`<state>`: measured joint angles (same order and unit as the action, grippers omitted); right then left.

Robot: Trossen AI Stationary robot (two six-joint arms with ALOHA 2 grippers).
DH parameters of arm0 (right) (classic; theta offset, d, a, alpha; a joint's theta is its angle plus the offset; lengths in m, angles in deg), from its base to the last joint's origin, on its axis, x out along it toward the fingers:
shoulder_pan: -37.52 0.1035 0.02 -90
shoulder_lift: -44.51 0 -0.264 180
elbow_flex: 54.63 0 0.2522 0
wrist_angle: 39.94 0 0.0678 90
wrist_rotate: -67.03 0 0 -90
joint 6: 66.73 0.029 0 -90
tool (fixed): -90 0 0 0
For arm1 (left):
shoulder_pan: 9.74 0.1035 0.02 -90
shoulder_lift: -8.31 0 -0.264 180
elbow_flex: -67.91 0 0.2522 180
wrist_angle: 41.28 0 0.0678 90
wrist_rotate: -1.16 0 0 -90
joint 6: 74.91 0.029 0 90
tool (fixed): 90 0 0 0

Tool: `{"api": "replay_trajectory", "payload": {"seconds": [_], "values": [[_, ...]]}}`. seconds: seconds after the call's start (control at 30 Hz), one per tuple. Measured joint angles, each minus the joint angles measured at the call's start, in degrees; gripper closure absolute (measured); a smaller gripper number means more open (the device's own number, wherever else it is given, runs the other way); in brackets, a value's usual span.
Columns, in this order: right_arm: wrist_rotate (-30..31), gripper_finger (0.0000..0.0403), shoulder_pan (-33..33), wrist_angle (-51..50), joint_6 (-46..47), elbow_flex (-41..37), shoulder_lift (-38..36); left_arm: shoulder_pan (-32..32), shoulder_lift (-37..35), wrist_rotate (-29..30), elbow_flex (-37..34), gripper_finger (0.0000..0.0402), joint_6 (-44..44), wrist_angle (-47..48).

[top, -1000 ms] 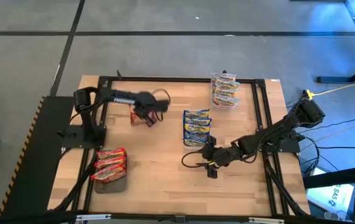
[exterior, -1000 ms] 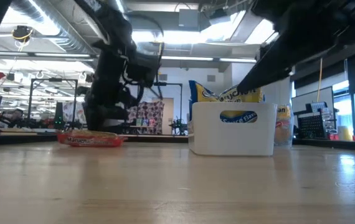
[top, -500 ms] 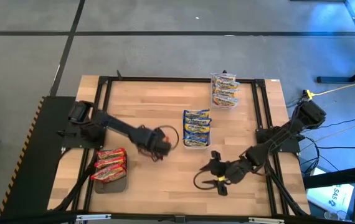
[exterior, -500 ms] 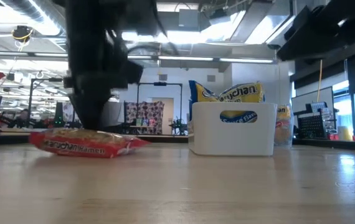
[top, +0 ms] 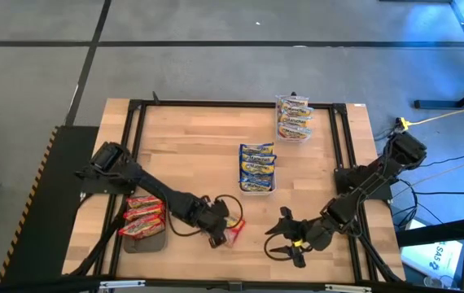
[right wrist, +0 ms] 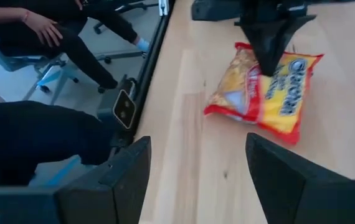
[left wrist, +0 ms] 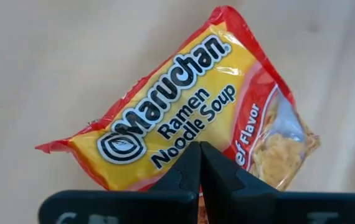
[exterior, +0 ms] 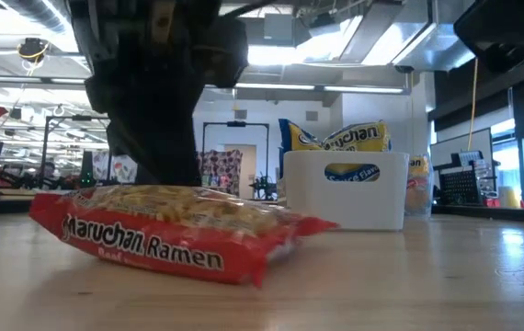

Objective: Sort Maruchan noodles
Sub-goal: Put the red noodle pack in the black bin

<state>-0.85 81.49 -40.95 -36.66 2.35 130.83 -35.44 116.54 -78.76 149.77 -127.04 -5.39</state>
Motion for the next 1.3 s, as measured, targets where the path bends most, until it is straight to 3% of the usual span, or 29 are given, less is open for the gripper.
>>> {"api": "replay_trajectory", "payload": {"seconds": [0.13, 0.47, 0.63, 0.9, 1.13, 1.3], "values": [[0.4, 0.017, 1.2, 1.1, 0.3, 0.0, 0.0, -1.0, 0.5, -1.7, -0.1, 0.0401, 1.5, -5.1], [0.7, 0.017, 0.5, 1.2, 0.3, 0.0, 0.0, -1.7, 0.0, 0.4, -0.1, 0.0401, 5.4, -15.1], [1.6, 0.017, -0.2, 2.6, 4.2, 0.0, 0.2, -2.3, -6.2, 0.0, 0.0, 0.0401, 3.1, -7.5], [6.0, 0.017, -0.1, 6.4, 13.1, 0.0, 8.7, -4.8, -10.2, 3.1, -0.4, 0.0401, -15.9, 16.6], [6.7, 0.017, -0.2, 13.0, 13.2, 0.0, 15.8, -4.2, -4.1, -1.6, -3.8, 0.0401, -17.8, 5.9], [6.7, 0.017, -0.2, 12.8, 13.1, 0.0, 16.8, -3.3, -0.8, -2.5, -3.9, 0.0401, -15.7, -3.2]]}}
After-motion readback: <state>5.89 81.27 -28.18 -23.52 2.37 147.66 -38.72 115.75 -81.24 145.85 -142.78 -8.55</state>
